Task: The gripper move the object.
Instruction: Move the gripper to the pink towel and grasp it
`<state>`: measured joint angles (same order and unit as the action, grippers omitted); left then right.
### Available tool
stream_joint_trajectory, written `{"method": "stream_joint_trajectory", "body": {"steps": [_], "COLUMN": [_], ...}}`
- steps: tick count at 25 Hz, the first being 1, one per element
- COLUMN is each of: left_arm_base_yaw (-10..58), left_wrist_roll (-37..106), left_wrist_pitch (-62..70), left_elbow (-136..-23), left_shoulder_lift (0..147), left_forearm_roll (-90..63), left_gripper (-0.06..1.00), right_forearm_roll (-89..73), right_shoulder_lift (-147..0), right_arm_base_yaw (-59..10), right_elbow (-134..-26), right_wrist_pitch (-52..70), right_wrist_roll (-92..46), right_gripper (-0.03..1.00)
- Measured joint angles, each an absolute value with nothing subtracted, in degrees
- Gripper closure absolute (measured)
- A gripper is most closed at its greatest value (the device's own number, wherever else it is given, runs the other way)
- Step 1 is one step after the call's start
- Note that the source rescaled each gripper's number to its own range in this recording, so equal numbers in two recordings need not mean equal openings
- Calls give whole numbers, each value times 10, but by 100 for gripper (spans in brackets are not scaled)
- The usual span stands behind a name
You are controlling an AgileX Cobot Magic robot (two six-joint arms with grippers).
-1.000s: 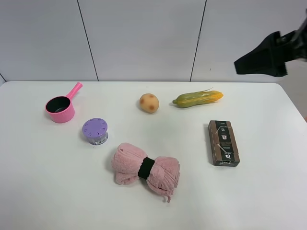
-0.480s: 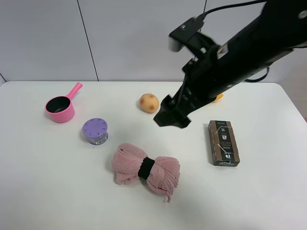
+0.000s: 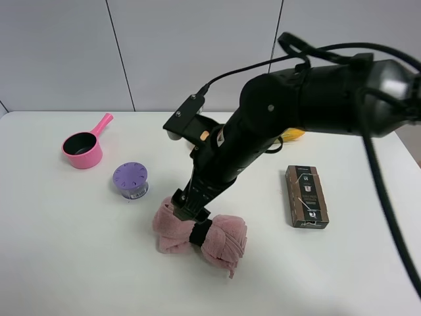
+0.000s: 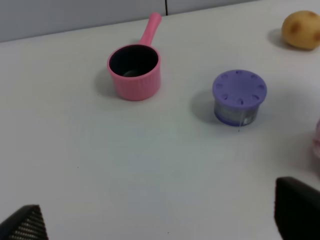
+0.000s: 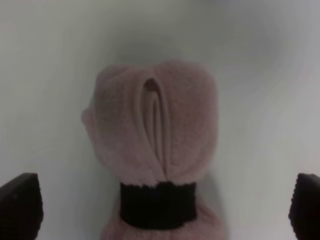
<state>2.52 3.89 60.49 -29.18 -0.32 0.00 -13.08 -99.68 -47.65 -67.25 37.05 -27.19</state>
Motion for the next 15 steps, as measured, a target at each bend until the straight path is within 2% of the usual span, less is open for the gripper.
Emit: {"method": "stream_joint_trajectory", "body": {"steps": [15], "left_arm_base_yaw": [25], "left_wrist_roll": [39], "left_wrist_pitch": [605], "left_elbow": [-292], "left_shoulder_lift": [-3], "left_forearm_roll": [0], "left_gripper": [-6], "right_forearm_roll": [-93], "right_shoulder_lift": [-1066], "right_arm_base_yaw": [-493], "right_elbow": [-673], "right_wrist_pitch": [353], "right_wrist_roll": [-272], "right_gripper": [-3]}}
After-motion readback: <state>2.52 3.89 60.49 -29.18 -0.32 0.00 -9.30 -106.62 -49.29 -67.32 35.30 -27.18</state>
